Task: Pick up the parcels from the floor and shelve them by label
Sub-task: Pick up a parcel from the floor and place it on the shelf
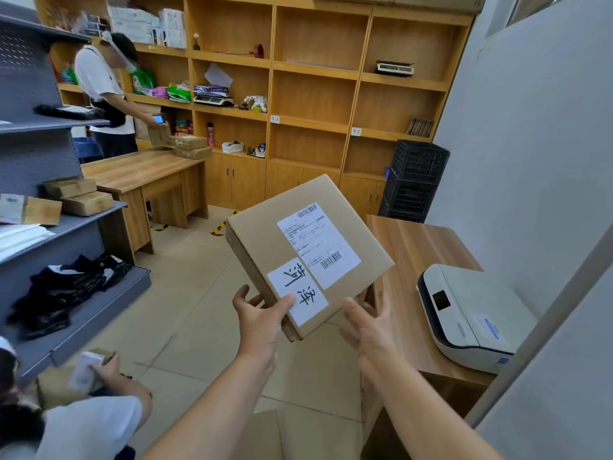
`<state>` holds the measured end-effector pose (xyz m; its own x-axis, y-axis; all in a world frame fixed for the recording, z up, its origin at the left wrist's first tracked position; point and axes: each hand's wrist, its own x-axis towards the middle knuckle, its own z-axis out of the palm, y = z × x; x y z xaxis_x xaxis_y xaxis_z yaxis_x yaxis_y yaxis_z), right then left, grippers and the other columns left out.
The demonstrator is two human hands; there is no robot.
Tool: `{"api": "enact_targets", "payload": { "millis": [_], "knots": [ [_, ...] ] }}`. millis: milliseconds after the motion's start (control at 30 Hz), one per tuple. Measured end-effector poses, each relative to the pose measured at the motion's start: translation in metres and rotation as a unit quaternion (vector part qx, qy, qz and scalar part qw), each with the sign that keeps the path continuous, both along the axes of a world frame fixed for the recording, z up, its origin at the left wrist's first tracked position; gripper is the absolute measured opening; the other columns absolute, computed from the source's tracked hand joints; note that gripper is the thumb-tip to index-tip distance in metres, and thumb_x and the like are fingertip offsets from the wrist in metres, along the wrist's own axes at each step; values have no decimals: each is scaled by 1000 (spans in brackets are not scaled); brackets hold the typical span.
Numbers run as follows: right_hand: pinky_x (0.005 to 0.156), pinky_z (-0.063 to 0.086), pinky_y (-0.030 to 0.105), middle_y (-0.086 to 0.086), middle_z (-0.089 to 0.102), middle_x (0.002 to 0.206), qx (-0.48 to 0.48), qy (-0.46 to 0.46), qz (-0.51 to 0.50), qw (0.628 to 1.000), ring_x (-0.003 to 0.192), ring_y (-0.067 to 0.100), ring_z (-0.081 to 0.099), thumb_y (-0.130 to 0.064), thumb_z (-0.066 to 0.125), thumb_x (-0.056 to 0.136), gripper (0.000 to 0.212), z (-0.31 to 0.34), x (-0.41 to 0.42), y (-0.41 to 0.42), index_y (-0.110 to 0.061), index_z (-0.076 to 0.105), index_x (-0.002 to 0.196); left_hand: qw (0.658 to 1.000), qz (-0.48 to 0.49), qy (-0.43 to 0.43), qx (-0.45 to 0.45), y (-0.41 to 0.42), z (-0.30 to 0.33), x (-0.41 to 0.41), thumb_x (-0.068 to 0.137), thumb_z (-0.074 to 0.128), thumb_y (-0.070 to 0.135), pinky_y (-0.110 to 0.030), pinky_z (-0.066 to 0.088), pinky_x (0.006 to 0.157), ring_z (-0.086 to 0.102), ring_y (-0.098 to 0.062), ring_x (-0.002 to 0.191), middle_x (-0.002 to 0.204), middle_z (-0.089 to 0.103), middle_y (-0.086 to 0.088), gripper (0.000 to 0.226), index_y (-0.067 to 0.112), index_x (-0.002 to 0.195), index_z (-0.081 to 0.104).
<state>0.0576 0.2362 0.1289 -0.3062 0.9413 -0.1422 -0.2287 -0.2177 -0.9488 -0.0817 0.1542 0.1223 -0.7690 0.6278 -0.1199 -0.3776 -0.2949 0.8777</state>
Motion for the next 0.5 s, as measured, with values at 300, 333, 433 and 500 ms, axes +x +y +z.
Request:
{"api": "enact_targets", "payload": {
  "millis": [300, 333, 433, 500],
  "knots": [
    [99, 33, 36, 5, 35, 149, 147, -87, -39, 985, 134, 22, 37, -16, 66, 85, 71, 23, 26, 37, -29, 28, 144, 996, -79, 34, -6, -24, 0, -48, 72, 70, -3, -37, 51, 70, 61, -30, 101, 126, 50, -12, 75, 22, 132, 33],
    [100, 36, 36, 4, 39, 147, 150, -92, -25, 984, 132, 21, 40, -15, 66, 85, 70, 21, 23, 36, -28, 30, 144, 995, -88, 38, -9, -26, 1, -53, 69, 72, -3, -36, 51, 68, 61, -30, 101, 125, 50, -11, 77, 22, 131, 34],
    [99, 46, 43, 1, 54, 134, 144, -104, 6, 984, 117, 20, 55, -15, 69, 82, 62, 10, 12, 31, -33, 42, 134, 992, -111, 60, -18, -31, 0, -64, 56, 74, 8, -34, 51, 64, 61, -31, 104, 124, 51, -8, 78, 25, 123, 39],
    [96, 49, 44, -3, 57, 126, 139, -109, 5, 984, 112, 19, 58, -15, 72, 80, 57, 2, 3, 26, -37, 47, 126, 990, -116, 75, -21, -33, -3, -74, 55, 72, 12, -34, 52, 65, 62, -31, 104, 124, 54, -8, 72, 25, 119, 43]
  ]
}}
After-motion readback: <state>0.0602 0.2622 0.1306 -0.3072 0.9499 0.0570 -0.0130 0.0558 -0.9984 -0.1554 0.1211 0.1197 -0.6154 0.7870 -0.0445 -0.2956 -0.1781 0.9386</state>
